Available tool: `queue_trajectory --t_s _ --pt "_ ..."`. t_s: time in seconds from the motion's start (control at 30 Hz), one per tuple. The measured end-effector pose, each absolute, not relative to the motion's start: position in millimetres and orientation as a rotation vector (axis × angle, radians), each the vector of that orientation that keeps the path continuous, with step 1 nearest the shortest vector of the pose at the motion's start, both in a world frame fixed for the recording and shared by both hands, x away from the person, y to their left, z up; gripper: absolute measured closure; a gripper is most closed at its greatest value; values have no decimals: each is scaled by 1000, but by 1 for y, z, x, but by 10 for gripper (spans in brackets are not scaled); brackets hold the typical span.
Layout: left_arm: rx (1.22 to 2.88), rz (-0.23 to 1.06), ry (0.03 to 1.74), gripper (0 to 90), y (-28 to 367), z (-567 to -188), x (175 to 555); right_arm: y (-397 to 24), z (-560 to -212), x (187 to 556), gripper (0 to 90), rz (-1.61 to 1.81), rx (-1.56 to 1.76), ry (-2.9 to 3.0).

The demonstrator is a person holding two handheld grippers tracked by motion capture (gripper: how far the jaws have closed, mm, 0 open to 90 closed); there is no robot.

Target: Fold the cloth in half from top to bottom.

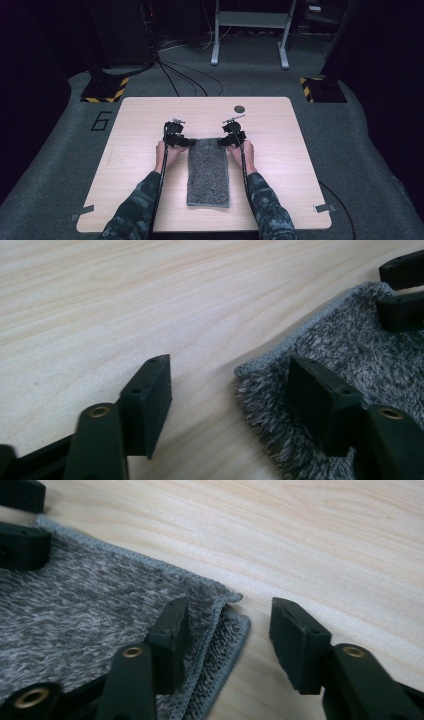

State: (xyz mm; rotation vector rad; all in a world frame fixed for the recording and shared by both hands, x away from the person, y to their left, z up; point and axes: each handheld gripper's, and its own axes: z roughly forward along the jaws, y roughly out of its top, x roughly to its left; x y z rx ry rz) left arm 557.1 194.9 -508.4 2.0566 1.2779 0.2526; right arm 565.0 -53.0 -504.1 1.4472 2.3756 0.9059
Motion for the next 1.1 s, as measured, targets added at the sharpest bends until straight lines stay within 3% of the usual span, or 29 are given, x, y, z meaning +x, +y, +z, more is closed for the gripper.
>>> queue_trajectory --t_s 0.13,0.33,0.4,0.5,0.67,1.1 --pt "2092 274 1242 449 192 -508 555 -53 -504 565 611 876 1433 2372" --pt "2139 348 1178 562 185 -510 548 -52 -504 561 694 853 1393 2371" --pt "2132 345 1164 642 185 -511 546 -52 -504 560 714 849 1384 2371" --pt "2111 319 1156 703 188 -512 544 -51 -505 557 798 868 1371 2382" --pt "2090 307 1147 828 188 -515 541 -51 -506 555 854 893 1351 2388" --pt "2036 320 1130 870 193 -503 535 -58 -498 548 873 1004 1345 2373"
